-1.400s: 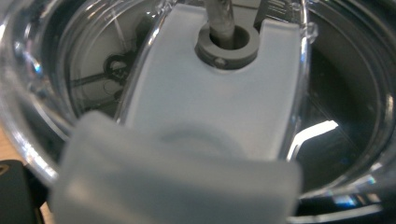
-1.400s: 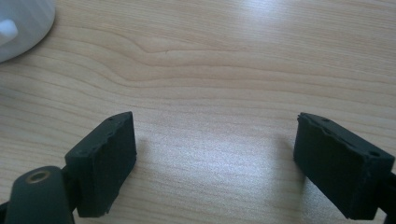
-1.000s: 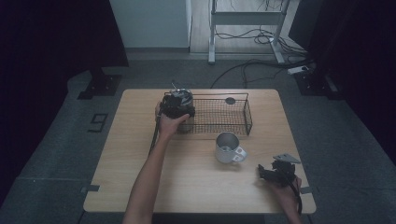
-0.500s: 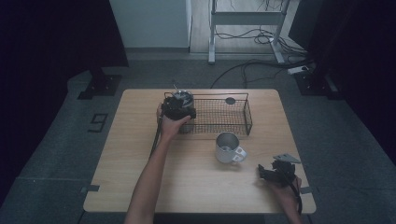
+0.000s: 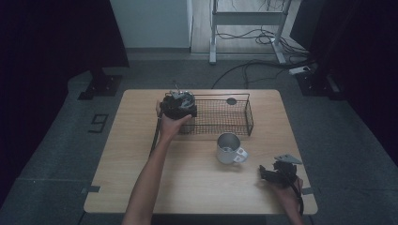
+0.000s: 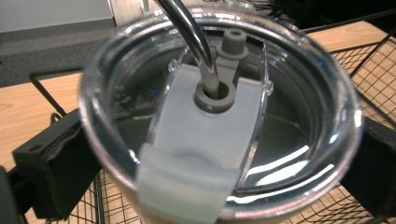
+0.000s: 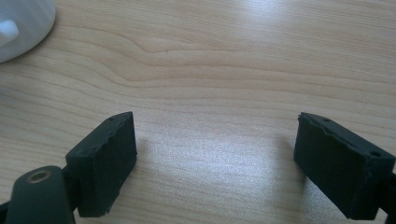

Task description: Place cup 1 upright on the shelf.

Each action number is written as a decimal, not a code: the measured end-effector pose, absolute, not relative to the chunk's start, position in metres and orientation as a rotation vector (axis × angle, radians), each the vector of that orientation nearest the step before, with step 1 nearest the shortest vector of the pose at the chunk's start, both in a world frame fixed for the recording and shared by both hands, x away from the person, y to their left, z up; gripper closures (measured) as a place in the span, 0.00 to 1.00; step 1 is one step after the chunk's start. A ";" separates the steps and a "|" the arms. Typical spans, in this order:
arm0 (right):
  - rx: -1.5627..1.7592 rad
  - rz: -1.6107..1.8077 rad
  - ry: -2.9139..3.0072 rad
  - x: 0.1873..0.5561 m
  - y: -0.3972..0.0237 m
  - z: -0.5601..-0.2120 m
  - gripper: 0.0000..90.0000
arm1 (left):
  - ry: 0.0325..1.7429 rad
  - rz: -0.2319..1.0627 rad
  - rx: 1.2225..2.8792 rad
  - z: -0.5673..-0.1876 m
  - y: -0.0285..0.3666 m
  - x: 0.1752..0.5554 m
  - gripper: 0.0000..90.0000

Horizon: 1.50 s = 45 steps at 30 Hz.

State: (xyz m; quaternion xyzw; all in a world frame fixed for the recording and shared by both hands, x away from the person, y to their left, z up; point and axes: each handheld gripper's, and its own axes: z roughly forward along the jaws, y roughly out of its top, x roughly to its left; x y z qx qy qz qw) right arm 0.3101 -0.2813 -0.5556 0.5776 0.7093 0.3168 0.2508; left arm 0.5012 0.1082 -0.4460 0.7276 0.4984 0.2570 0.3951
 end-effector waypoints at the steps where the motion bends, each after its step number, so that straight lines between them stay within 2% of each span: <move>1: 1.571 0.862 1.931 0.310 -0.281 -0.556 0.15 | 1.266 0.651 1.840 -0.445 0.109 0.501 0.00; 29: 1.572 0.862 1.930 0.310 -0.281 -0.556 0.15 | 1.160 0.663 1.741 -0.411 0.133 0.462 0.04; 36: 1.571 0.862 1.930 0.310 -0.281 -0.556 0.15 | 1.161 0.652 1.734 -0.414 0.141 0.450 0.05; 45: 1.570 0.860 1.929 0.310 -0.281 -0.556 0.15 | 1.163 0.642 1.771 -0.437 0.157 0.435 0.05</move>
